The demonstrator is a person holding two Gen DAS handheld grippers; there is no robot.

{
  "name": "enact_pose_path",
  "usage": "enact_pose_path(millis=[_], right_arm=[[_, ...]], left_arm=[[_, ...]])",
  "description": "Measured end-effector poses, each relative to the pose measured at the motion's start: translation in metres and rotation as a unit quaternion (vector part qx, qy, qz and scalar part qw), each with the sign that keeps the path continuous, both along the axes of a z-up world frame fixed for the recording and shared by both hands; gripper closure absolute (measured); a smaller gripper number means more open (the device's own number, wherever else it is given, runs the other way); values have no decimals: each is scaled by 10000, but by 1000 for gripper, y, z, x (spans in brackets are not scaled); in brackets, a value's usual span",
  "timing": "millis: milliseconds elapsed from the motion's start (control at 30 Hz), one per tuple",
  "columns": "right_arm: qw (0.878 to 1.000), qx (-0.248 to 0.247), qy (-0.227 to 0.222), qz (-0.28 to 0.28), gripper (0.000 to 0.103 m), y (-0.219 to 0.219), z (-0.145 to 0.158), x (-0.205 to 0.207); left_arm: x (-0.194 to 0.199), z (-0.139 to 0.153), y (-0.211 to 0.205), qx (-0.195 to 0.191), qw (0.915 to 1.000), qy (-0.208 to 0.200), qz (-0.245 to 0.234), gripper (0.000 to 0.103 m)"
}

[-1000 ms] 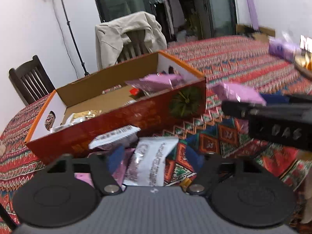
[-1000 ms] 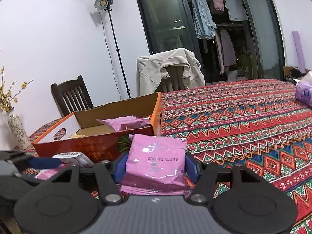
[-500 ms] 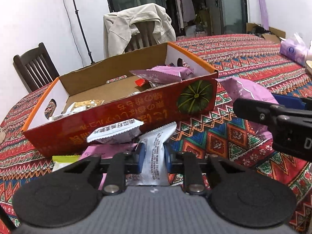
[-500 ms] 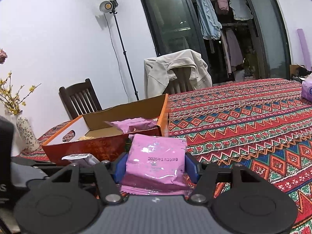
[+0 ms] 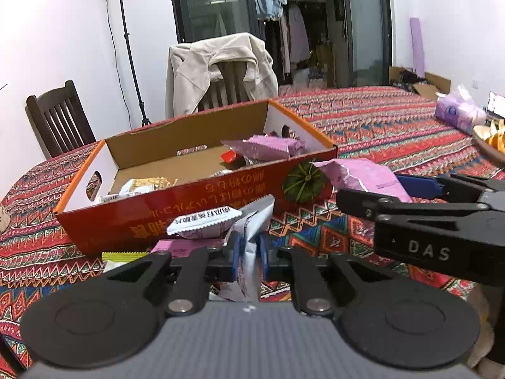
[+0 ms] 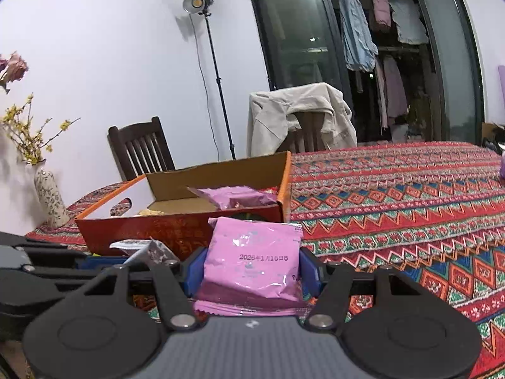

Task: Organize snacks
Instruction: 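Carry both packets over the box and open both grippers to drop them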

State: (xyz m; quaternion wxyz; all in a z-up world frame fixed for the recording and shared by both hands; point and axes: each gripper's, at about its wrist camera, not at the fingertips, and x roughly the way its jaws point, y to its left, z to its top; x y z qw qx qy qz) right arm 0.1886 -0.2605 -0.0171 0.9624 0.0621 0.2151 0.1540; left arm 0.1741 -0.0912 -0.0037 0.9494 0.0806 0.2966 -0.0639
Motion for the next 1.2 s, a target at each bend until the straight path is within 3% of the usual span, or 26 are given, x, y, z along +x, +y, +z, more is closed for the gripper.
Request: enact_pose_path(millis=[300,633,933,1200], right_arm=[[9995,-160,-281,21,42,12,20,-12],[9976,-310,-615,48,42,26,55,-10],[9976,-382,-577,24,42,50,74,27],[9980,-454,-441,-44,42,76,73,71]], left_arm=[[-18,21,20,-500,9980,-374,44,90],[-21,56,48,-1006,9905,-929,158,91],[14,78,69,-1230,9853,-1142,324,91],[57,76,96,-1534,9802,-1060,663,91]])
